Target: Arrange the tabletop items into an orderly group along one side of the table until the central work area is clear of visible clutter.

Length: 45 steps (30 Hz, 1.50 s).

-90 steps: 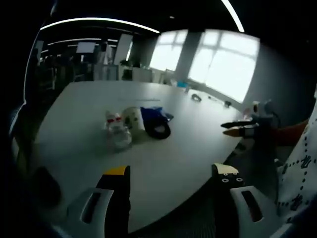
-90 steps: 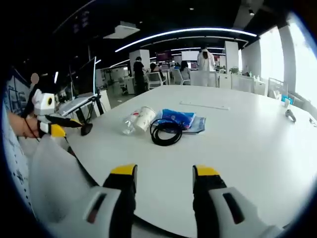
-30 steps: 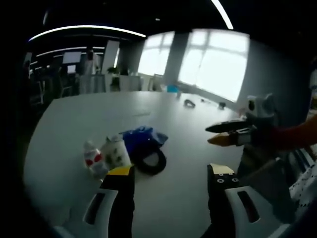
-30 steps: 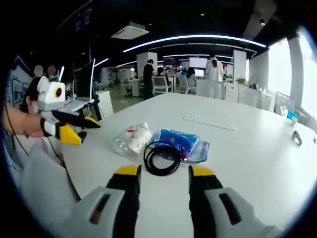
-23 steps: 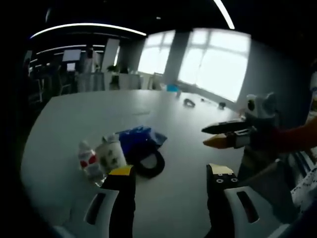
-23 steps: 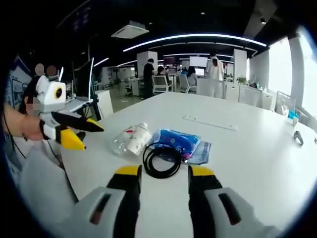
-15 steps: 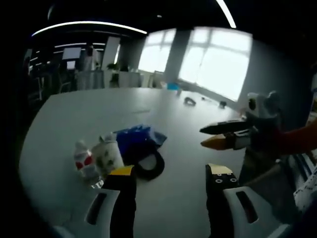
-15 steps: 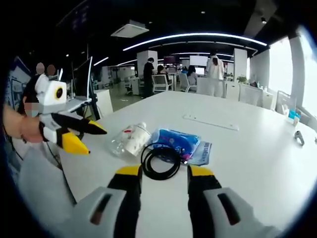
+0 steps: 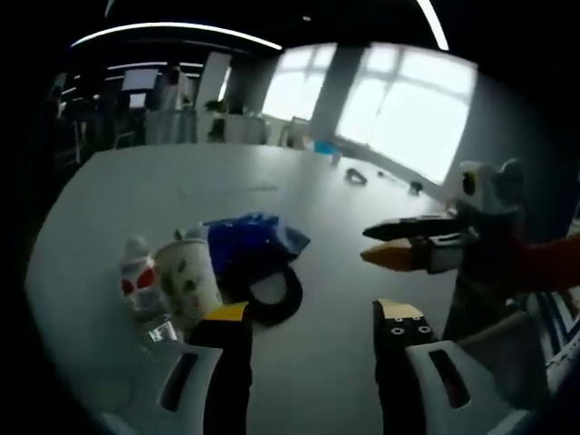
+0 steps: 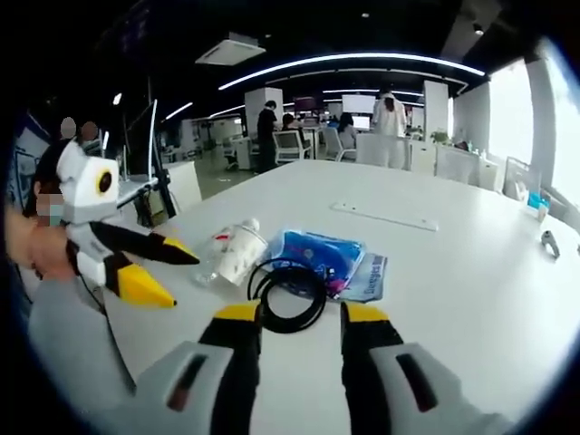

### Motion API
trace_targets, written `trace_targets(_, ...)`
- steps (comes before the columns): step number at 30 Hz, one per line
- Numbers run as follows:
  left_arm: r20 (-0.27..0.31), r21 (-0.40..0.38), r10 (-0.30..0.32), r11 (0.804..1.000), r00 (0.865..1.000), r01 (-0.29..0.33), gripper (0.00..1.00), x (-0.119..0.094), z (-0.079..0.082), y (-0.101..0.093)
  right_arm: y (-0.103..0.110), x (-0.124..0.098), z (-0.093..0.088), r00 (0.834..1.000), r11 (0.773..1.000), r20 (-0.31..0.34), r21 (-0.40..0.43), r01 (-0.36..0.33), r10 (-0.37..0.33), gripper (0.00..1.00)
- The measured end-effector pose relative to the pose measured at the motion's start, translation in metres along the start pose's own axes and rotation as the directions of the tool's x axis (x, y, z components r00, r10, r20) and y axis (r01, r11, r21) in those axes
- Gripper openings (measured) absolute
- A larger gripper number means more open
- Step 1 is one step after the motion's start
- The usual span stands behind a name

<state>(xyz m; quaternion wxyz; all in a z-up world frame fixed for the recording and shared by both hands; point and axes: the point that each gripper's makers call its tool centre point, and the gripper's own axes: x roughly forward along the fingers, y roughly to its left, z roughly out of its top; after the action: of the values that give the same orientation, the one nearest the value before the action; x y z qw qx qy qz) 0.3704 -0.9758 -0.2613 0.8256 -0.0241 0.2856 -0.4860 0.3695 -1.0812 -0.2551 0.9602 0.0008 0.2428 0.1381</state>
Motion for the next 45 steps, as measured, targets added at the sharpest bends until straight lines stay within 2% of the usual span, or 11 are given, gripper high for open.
trace_targets(17, -0.043, -0.104, 0.051, 0.993, 0.998, -0.056, 0.47, 0.029, -0.016, 0.012, -0.012, 0.029, -0.012, 0.999, 1.0, -0.05, 0.02, 0.008, -0.007, 0.31)
trace_targets(28, -0.058, -0.177, 0.104, 0.978, 0.993, -0.113, 0.45, 0.039, -0.021, 0.025, -0.016, 0.045, -0.021, 0.997, 0.999, -0.082, 0.029, 0.018, -0.016, 0.29)
trace_targets(38, -0.056, -0.286, 0.162, 0.943, 0.985, -0.171, 0.43, 0.049, -0.024, 0.033, -0.022, 0.06, -0.032, 0.991, 0.997, -0.126, 0.063, 0.046, -0.037, 0.26)
trace_targets(45, -0.064, -0.371, 0.207, 0.903, 0.976, -0.215, 0.43, 0.055, -0.029, 0.042, -0.023, 0.07, -0.038, 0.988, 0.994, -0.147, 0.093, 0.056, -0.042, 0.25)
